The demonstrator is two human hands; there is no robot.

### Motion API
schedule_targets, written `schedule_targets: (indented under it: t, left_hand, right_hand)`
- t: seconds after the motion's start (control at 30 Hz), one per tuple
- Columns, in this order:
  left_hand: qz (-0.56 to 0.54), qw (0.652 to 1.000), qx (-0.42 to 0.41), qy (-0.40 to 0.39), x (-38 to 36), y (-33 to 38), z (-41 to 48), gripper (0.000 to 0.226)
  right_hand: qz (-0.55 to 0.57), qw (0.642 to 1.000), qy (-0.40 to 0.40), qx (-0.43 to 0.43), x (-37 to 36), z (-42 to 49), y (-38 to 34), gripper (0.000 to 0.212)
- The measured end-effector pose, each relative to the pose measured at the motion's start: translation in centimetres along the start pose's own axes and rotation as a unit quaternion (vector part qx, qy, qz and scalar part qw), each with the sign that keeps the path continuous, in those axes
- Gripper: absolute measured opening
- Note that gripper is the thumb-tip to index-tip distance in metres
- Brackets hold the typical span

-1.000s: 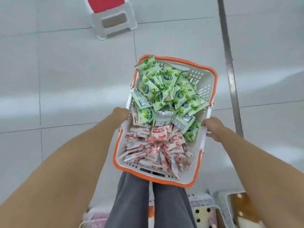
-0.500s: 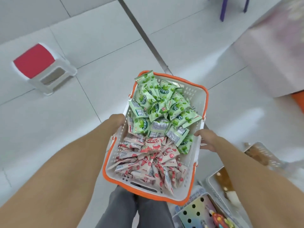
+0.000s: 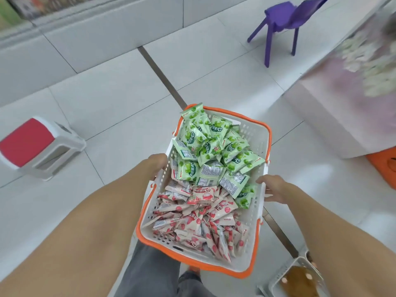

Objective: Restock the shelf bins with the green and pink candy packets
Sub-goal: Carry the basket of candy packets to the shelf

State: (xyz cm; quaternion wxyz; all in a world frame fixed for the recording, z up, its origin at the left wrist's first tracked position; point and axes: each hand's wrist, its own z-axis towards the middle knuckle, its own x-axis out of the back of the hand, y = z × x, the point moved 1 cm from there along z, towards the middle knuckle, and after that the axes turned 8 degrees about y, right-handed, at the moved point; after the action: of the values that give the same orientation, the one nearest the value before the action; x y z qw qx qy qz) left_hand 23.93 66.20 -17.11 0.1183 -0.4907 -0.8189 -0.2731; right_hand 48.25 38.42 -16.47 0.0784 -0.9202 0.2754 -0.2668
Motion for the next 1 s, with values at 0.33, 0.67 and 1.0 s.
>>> schedule_targets:
  t: [0.33,0.67,1.0]
  left_hand:
    - [-0.001,1.0,-0.007,0.019,5.5,20.3,10.2,0.019]
    - [-0.002,1.0,-0.02,0.011,7.0,43.8,23.1,0.016]
    - [-0.015,0.999,-0.042,0.001,10.3,68.6,34.5,0.043]
  right_hand:
    - [0.055,0.998,0.032,0.005,1.1,6.9,-20.5,0.052]
    - [0.049,0.996,0.058,0.053,5.4,19.9,-43.9,0.058]
    - [0.019,0.985,0.122,0.118,10.7,29.4,-67.6,0.05]
